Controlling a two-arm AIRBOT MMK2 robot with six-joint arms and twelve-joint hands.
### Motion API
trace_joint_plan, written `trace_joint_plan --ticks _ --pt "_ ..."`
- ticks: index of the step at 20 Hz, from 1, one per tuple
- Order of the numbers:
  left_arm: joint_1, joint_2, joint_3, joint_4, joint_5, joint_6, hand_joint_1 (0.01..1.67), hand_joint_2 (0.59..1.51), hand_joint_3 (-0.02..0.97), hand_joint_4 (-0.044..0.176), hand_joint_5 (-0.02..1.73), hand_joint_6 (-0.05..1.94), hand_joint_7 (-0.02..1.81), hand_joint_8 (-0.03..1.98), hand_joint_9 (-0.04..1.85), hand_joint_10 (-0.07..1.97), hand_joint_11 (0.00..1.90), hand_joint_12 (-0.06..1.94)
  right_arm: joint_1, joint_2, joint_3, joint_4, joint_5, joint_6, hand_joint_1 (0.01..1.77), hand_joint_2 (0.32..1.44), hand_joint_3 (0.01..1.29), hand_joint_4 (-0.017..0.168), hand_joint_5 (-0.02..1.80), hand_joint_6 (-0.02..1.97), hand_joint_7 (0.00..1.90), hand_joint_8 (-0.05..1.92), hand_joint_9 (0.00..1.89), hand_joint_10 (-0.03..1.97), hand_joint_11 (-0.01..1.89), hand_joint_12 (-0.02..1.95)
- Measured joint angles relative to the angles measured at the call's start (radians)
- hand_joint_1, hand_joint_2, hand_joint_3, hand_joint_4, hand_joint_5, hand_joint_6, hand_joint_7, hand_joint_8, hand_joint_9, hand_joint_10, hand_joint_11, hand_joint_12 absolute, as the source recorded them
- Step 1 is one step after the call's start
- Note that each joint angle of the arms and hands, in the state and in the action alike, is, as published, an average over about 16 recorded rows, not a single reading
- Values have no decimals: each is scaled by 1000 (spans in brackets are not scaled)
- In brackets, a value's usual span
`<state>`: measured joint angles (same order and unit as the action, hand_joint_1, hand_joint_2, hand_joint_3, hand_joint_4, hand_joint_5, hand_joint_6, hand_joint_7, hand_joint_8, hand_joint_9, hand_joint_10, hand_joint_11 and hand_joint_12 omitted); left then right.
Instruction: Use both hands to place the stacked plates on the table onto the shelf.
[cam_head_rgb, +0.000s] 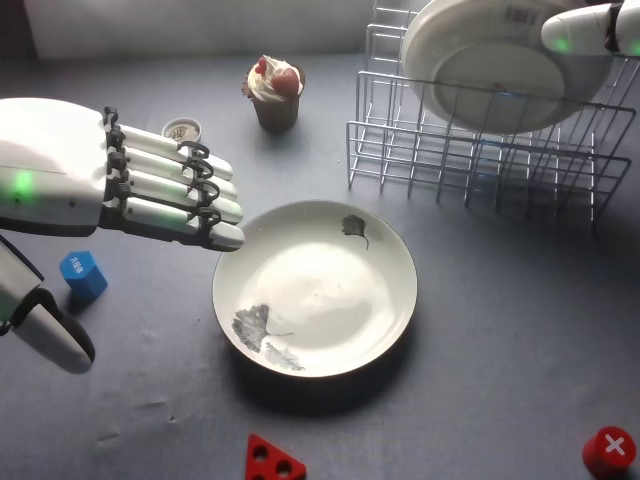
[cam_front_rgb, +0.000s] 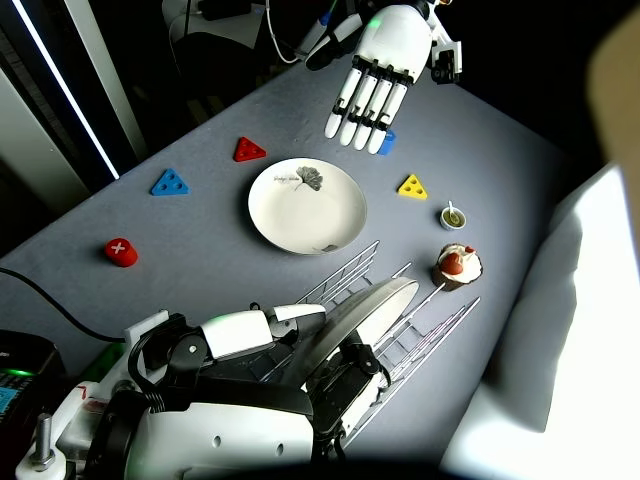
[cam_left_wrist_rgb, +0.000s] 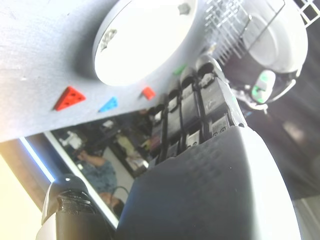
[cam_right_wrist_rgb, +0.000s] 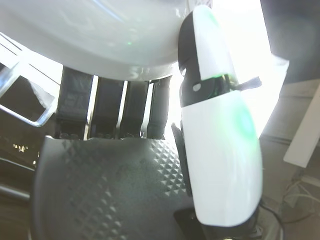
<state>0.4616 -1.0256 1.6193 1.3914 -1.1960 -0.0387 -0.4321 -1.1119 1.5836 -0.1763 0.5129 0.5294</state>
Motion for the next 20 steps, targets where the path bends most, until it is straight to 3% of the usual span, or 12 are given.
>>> trace_joint_plan --ticks 3,12,20 --pt "-2 0 -1 1 1 0 113 931 -1 1 136 18 153 15 149 8 142 20 -5 -2 4 0 5 6 1232 1036 14 -5 836 597 958 17 1056 8 1126 178" --pt "-7 0 -8 5 5 0 130 931 -1 1 143 18 159 14 154 8 134 19 1 -1 6 -6 23 21 1098 976 14 -4 679 63 794 20 853 3 934 83" --pt "-5 0 -20 8 11 0 123 929 0 1 141 18 155 15 147 8 133 19 27 10 -5 -73 46 11 895 929 14 2 484 12 595 19 600 3 639 27"
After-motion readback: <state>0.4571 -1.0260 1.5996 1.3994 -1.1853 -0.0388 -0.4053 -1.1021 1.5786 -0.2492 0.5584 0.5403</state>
